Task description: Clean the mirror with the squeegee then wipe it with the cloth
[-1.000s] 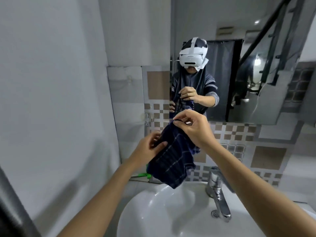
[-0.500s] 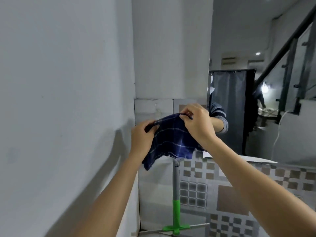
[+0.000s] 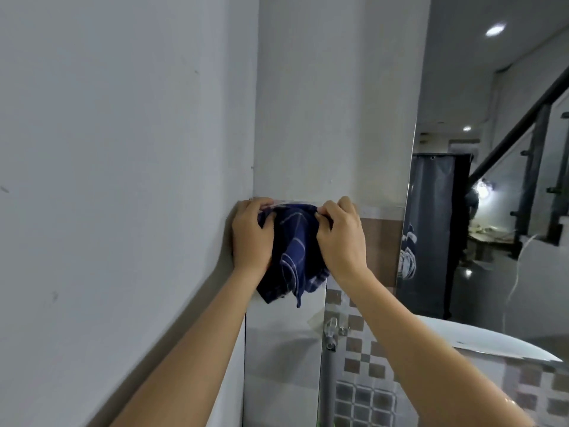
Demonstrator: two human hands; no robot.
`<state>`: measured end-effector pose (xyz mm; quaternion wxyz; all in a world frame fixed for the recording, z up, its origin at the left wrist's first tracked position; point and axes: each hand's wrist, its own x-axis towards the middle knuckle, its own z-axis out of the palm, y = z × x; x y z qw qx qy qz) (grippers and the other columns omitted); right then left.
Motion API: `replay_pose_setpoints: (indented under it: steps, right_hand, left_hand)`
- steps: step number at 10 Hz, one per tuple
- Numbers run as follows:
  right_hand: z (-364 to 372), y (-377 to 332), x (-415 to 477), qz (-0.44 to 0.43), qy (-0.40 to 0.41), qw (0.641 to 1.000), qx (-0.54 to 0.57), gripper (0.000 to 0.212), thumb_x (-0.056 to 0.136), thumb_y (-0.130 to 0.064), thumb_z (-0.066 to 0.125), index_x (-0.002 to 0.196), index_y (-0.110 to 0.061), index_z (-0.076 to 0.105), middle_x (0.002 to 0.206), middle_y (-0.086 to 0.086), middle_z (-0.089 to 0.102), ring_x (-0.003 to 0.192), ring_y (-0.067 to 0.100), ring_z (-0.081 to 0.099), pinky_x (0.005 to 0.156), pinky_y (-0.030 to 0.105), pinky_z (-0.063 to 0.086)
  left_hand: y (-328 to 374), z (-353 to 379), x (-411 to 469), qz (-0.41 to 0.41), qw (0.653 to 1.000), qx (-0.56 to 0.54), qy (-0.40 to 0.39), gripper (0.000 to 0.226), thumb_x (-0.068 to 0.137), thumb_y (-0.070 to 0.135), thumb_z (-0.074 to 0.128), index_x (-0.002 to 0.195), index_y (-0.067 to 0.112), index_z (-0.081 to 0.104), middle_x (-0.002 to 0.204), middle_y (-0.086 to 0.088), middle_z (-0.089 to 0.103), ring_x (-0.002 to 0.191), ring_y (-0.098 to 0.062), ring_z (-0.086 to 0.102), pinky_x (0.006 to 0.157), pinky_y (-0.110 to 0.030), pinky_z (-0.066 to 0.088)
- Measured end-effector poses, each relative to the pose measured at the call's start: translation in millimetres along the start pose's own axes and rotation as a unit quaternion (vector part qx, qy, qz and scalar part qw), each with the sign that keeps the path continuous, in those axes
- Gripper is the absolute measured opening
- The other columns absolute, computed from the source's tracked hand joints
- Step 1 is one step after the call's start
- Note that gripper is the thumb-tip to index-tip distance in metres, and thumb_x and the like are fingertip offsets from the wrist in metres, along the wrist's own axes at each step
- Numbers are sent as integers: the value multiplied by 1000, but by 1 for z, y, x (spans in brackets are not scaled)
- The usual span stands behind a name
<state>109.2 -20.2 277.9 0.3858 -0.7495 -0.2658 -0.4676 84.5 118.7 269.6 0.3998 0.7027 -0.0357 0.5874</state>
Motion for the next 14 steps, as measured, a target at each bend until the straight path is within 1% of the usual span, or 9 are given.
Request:
replay_pose_setpoints:
  steps: [1,3,4,5,6,8,10,12,14]
  right_hand:
    - [1,1,-9,32,5,998,49,12,90,-7,51,87,-3,61,88,4,49,83,23,48,66,36,45]
    - [-3,0,-17,96,-22,984,147,9,88,-10,59,88,-9,68,85,3,54,76,13,52,67,10,44]
    - [-13,0,-20,99,-53,982,155,19,91,-25,56,101,-14,69,90,1,60,85,16,56,77,25,46]
    - [-15,-4,-24,106,-91,972,187,38,89,-39,56,120,-19,60,107,1,59,99,14,56,89,26,46]
    - [-13,-5,-26,95,-111,972,186,45,87,-39,58,128,-19,54,115,2,56,105,14,54,91,24,43]
    - [-8,2,-25,81,-120,973,181,44,85,-35,62,126,-17,56,116,1,57,103,13,54,89,22,42]
    - [-4,7,-25,26,-101,985,134,37,85,-20,64,121,-12,61,112,7,64,93,15,59,84,21,46]
    - [-13,-4,-29,43,-124,984,117,36,89,-21,59,124,-10,58,114,9,63,99,19,58,85,21,42]
    - [-38,-18,-42,37,-152,985,72,23,95,-20,46,110,-9,60,99,7,63,91,24,58,69,24,36]
  left_hand:
    - [-1,2,-4,-22,999,-44,-5,19,82,-3,59,95,10,66,93,-4,61,82,-10,58,75,-4,42]
    - [4,-6,-18,-127,972,-192,-41,12,86,9,61,90,19,66,89,6,67,85,-6,63,74,-14,48]
    - [10,-14,-28,-172,943,-261,-114,15,89,20,59,102,18,65,99,3,68,92,-11,64,78,-20,52]
    - [10,-21,-35,-153,935,-266,-180,25,88,30,58,112,27,59,111,8,64,101,-5,62,86,-21,51]
    - [9,-24,-37,-141,931,-263,-209,27,85,33,58,112,32,56,114,11,61,105,-5,60,91,-25,49]
    - [0,-23,-35,-88,948,-195,-234,32,89,33,56,120,29,55,119,9,58,110,-4,56,97,-27,45]
    - [-5,-17,-31,-35,963,-129,-236,28,89,24,59,115,31,53,113,14,56,108,-3,55,94,-23,44]
    - [3,-24,-29,-43,960,-49,-271,37,91,32,53,126,22,50,123,3,55,112,-10,53,97,-29,43]
    - [32,-38,-37,-26,956,73,-282,40,97,34,39,133,18,41,131,-2,47,119,-16,46,92,-24,35]
